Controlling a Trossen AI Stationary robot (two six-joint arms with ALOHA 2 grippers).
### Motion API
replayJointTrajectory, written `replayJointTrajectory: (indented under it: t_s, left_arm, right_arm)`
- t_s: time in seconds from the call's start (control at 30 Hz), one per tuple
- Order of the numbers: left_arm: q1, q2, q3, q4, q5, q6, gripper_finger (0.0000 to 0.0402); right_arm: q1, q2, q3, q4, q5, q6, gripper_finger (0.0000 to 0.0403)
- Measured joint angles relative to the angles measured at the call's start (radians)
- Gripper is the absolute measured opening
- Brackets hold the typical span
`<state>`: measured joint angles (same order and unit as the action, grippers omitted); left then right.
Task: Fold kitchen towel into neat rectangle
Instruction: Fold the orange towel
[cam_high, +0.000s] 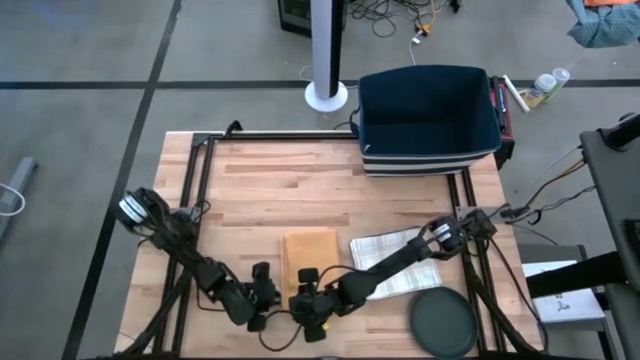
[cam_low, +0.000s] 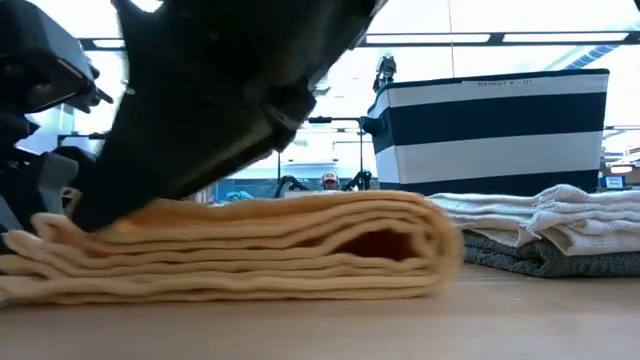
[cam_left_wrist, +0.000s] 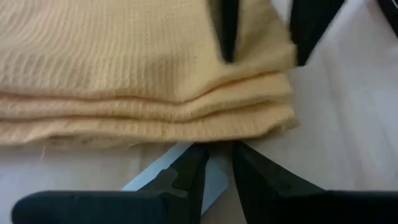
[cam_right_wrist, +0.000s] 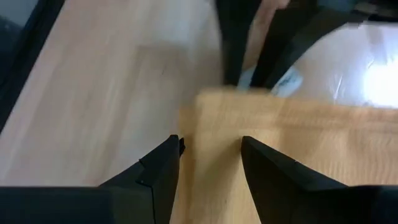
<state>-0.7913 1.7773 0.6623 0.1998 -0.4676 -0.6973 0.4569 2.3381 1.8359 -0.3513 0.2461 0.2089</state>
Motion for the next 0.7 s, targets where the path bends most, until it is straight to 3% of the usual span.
replayJointTrajectory:
  t_s: [0.37,0.7]
  left_arm:
    - [0.001,0.035,0.046,-0.016,0.004,0.029,0.0075]
    - [0.001,0.035,0.031,0.0,0.004,0.008,0.0075]
  right_arm:
    - [-0.006,0.014,0.001,0.039,-0.001,0.0,0.0149]
    - [0.014,0.002,0.051,-0.137,-0.012,0.0,0.0148]
